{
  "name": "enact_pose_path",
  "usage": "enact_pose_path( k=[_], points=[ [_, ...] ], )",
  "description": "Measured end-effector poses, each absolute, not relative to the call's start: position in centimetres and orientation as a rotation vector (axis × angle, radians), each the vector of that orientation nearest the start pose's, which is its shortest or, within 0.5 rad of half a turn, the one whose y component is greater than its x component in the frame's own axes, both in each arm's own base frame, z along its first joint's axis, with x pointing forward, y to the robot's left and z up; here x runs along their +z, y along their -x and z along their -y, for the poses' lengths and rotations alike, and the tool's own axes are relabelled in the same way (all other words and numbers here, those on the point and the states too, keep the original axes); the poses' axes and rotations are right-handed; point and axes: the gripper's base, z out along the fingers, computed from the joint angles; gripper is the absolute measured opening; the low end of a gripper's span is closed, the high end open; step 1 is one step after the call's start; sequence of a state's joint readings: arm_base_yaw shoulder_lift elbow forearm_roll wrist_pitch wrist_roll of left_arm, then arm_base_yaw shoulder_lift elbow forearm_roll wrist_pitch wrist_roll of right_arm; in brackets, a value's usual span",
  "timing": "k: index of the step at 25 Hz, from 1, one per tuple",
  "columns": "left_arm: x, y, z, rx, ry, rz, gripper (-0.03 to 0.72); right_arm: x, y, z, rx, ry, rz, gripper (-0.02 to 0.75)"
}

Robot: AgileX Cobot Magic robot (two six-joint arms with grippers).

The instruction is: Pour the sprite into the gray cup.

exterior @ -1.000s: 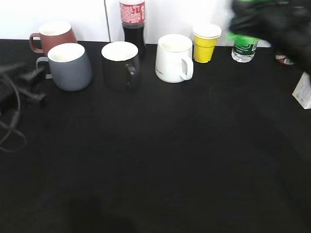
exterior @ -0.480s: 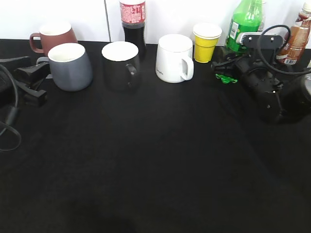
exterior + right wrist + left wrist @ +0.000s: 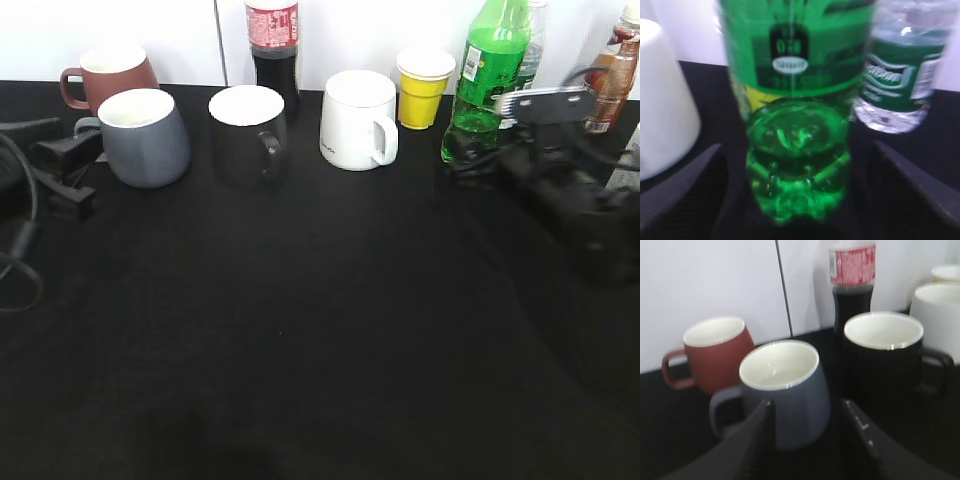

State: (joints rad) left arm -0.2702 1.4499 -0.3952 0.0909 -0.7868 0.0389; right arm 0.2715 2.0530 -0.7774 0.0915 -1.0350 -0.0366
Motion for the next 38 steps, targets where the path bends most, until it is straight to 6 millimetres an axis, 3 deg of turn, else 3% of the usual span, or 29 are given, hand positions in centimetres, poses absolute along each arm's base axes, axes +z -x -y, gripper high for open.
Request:
enact_pose_path(
  k=[2,5,8,10,13,15,17,19,21,24,26,38],
  points=[
    [20.9,-24.3,7.2,-0.154,-0.388,-1.806,0.321,14.7,-34.7,-9.0,0.147,0.181,-1.782,0.668],
    [24.7,-24.0,7.1,-0.11,-0.412,-2.047,0.324,19.7,-32.6,-8.9,0.166,0.235,-2.096,0.65],
    [26.2,-21.5,6.5,-0.128,-0.388,-2.481,0.347,22.8,-28.7,-8.3,0.18,0.274,-2.535,0.617],
    [26.4,-19.0,5.9,-0.112,-0.421,-2.71,0.435,25.0,-25.4,-7.6,0.184,0.275,-2.698,0.608],
    [28.3,-15.1,5.1,-0.149,-0.428,-2.789,0.508,29.8,-20.4,-6.3,0.207,0.268,-2.669,0.59],
    [30.7,-12.2,4.4,-0.21,-0.403,-2.64,0.511,33.5,-16.1,-5.1,0.236,0.256,-2.513,0.577],
    [32.5,-8.6,3.4,-0.242,-0.387,-2.453,0.511,36.0,-11.5,-3.7,0.244,0.237,-2.325,0.577],
    [31.9,-5.7,2.6,-0.253,-0.381,-2.365,0.512,35.8,-7.5,-2.5,0.25,0.218,-2.21,0.577],
    [30.3,-3.3,1.9,-0.255,-0.383,-2.34,0.512,33.3,-4.0,-1.5,0.254,0.216,-2.184,0.575],
    [28.6,-1.8,1.4,-0.25,-0.378,-2.29,0.512,28.8,-1.2,-0.5,0.228,0.216,-2.168,0.575],
    [28.3,-2.3,1.2,-0.217,-0.366,-2.243,0.512,27.8,-0.9,-0.3,0.209,0.212,-2.137,0.575],
    [28.0,-2.6,1.3,-0.214,-0.362,-2.228,0.509,28.0,-1.0,-0.3,0.208,0.204,-2.118,0.575]
  ],
)
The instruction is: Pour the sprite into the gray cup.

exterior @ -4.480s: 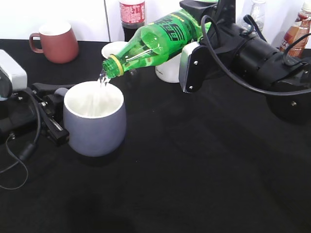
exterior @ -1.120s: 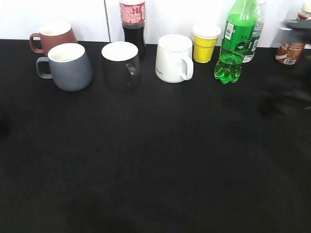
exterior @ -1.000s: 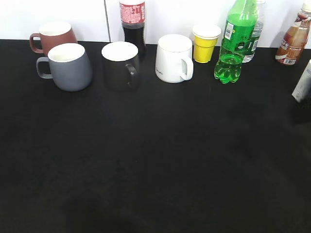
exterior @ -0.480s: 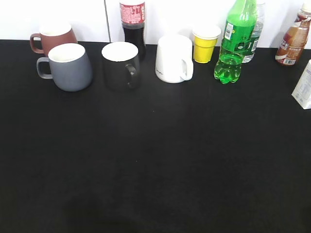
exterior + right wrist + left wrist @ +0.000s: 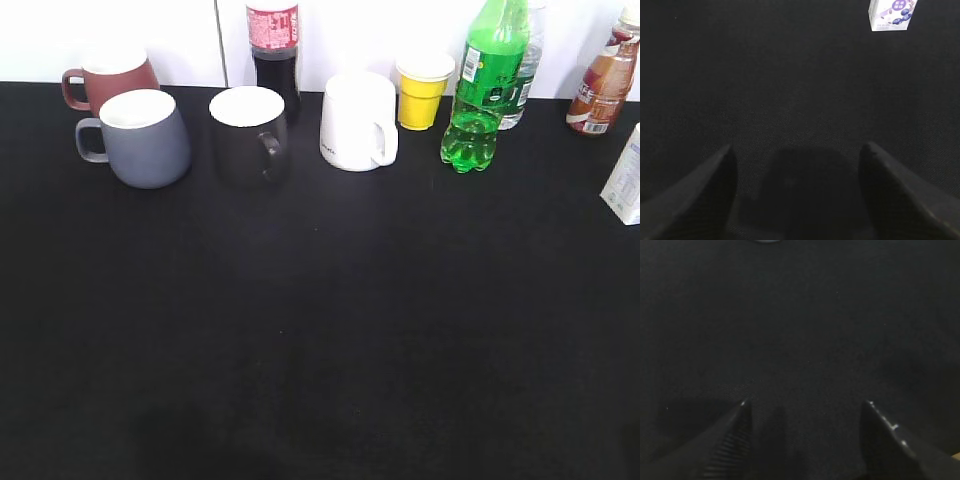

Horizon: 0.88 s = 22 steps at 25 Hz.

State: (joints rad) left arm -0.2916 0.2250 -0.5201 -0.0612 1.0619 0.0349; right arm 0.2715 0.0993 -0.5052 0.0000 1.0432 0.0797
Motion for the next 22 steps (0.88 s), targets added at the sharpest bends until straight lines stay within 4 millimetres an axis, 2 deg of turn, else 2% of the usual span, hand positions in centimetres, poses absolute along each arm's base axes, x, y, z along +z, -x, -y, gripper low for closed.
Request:
enact_pose_path(
  k=[6,9,12,15,18,22],
  points=[
    [28.1,-2.5,1.2,-0.203,-0.335,-2.219,0.459,28.0,-1.0,-0.3,0.205,0.198,-2.118,0.575],
    [28.2,-1.5,0.7,-0.143,-0.203,-2.159,0.433,28.0,-1.1,-0.1,0.115,0.037,-2.122,0.575],
    [28.3,-0.3,0.5,-0.088,-0.099,-2.09,0.407,28.0,0.2,0.0,0.039,-0.102,-2.039,0.574],
    [28.3,0.8,0.5,-0.077,-0.081,-2.018,0.4,28.0,0.6,0.0,0.03,-0.114,-2.012,0.574],
    [28.2,0.8,0.5,-0.077,-0.081,-2.017,0.364,28.0,0.6,-0.1,0.04,-0.114,-2.01,0.574],
    [28.2,0.8,0.5,-0.077,-0.081,-2.018,0.353,28.0,0.6,-0.1,0.04,-0.114,-2.01,0.574]
  ],
)
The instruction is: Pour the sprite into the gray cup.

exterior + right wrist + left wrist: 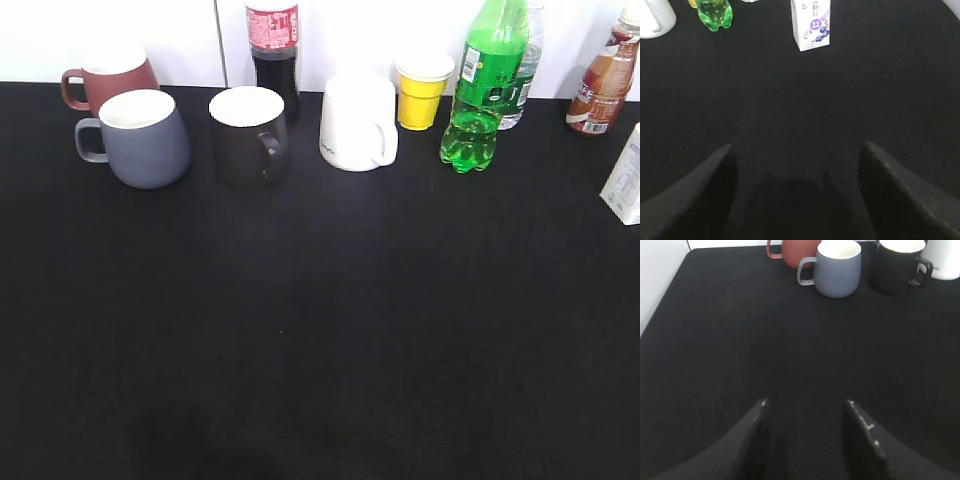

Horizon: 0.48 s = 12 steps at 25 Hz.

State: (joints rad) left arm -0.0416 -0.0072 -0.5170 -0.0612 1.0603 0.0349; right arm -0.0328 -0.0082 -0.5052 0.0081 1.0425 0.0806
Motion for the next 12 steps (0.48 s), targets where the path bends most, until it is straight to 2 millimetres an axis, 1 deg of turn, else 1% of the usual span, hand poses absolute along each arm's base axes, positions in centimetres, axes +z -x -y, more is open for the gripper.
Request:
enact_pose_path(
  k=[4,8,12],
  points=[
    [28.21,0.83,0.45,-0.077,-0.081,-2.018,0.322,28.01,0.6,-0.08,0.04,-0.114,-2.01,0.574],
    [28.21,0.83,0.45,-0.077,-0.081,-2.018,0.311,28.01,0.6,-0.08,0.041,-0.115,-2.01,0.574],
    [28.21,0.83,0.45,-0.077,-0.081,-2.018,0.258,28.01,0.6,-0.09,0.041,-0.114,-2.01,0.574]
  ],
)
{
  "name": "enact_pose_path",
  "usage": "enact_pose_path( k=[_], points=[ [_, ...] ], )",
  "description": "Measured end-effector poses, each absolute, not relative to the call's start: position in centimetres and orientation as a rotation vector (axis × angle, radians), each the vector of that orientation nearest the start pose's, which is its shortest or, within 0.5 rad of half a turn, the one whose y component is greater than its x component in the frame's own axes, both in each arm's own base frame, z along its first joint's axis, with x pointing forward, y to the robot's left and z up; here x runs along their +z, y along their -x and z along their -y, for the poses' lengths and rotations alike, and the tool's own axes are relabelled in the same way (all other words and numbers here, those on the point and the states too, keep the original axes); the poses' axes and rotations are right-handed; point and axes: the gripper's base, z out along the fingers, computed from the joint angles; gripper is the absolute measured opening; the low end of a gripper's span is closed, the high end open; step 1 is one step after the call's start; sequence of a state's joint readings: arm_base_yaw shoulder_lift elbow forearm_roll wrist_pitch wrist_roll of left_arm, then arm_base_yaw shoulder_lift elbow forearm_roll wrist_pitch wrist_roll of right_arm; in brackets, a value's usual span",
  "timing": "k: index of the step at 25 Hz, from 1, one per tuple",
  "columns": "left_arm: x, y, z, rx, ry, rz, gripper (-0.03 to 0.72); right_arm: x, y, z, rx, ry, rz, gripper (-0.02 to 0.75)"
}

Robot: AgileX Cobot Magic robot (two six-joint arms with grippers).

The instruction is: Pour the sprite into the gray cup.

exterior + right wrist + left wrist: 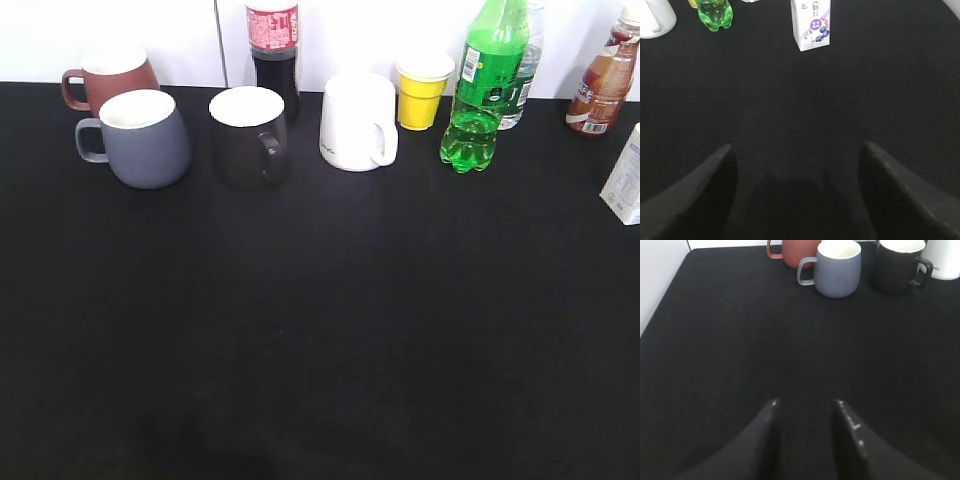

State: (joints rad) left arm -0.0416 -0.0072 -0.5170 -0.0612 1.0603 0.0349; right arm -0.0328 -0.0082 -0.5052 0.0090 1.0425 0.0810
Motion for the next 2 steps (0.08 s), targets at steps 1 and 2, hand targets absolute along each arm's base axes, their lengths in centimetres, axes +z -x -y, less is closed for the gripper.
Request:
enact_pose_path(
  k=[1,2],
  points=[
    [28.21,0.83,0.45,-0.077,-0.081,-2.018,0.245,28.01,0.6,-0.09,0.041,-0.114,-2.01,0.574],
    [28.21,0.83,0.45,-0.077,-0.081,-2.018,0.239,28.01,0.6,-0.09,0.041,-0.114,-2.01,0.574]
  ],
)
